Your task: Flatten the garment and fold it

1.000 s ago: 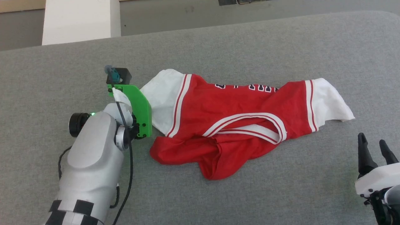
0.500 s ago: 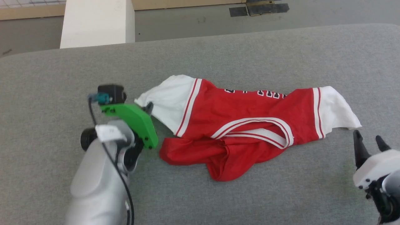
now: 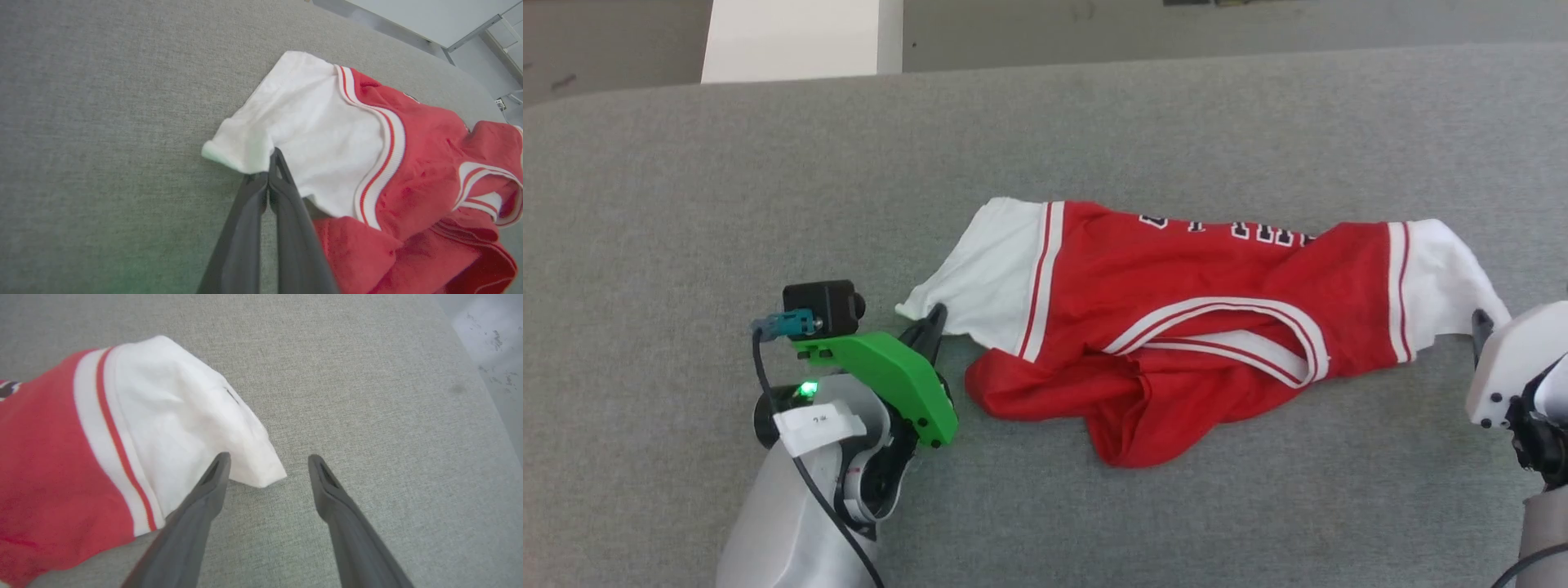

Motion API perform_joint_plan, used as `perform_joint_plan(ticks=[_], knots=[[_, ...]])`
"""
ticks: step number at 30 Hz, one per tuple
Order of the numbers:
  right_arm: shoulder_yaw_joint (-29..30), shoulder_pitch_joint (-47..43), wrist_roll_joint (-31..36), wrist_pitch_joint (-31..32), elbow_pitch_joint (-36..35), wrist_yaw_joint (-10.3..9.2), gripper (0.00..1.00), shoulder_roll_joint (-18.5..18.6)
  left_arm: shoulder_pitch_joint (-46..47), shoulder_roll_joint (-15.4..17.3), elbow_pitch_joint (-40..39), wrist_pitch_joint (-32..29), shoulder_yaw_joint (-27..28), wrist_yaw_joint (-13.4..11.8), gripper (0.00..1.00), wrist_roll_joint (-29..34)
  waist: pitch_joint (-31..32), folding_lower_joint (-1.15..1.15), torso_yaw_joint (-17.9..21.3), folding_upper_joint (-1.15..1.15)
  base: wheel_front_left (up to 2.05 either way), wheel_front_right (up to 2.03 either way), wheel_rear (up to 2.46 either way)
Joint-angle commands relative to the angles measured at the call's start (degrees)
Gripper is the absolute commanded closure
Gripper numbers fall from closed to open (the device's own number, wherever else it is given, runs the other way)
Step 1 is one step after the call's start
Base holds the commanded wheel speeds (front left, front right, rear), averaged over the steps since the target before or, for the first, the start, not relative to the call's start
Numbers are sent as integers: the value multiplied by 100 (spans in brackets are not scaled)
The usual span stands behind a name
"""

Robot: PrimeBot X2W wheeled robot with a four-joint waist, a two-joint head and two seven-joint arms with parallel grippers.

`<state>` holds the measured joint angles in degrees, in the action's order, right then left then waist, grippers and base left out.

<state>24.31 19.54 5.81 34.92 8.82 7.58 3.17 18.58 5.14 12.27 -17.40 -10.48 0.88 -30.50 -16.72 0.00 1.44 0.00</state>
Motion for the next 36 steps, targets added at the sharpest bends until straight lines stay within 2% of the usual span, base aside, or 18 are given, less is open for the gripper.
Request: perform_joint_plan(ticks=[1,5,6,7,8,17,22,26,30,36], knots=[[-5,108,73,48,108,-9,0,28,-66,-18,-67,-23,-34,-45,100,11,-108,0,-83,0,0,0,0],[-94,206,162,33,368,-9,0,71,-50,-17,-187,-59,-86,-70,100,31,-165,0,-110,0,0,0,0],[-137,224,156,5,408,-9,34,83,-52,-17,-207,-60,-92,-74,100,32,-170,0,-109,0,0,0,0],[-188,244,139,-46,445,-9,76,101,-59,-16,-229,-60,-98,-79,100,31,-173,0,-104,0,0,0,0],[-208,259,118,-84,471,-9,100,110,-66,-15,-243,-57,-102,-80,100,28,-171,0,-101,0,0,0,0],[-500,171,-342,-270,377,-9,100,266,-176,-54,-239,140,-97,-44,100,-115,174,0,-48,0,0,0,0],[-616,278,-1572,96,-113,-9,100,160,-3,-102,-413,303,161,5,100,-545,529,0,-11,0,0,0,0],[-590,745,-2588,681,-646,-9,100,67,626,-85,-538,143,452,47,100,-991,755,0,-15,0,0,0,0],[-473,1640,-3109,1240,-794,-9,100,0,1643,274,-358,-289,541,-29,100,-929,829,0,-9,0,0,0,0],[-382,3292,-3056,1383,-228,-9,100,-26,3237,800,263,-541,510,-122,100,-483,632,0,-15,0,0,0,0]])
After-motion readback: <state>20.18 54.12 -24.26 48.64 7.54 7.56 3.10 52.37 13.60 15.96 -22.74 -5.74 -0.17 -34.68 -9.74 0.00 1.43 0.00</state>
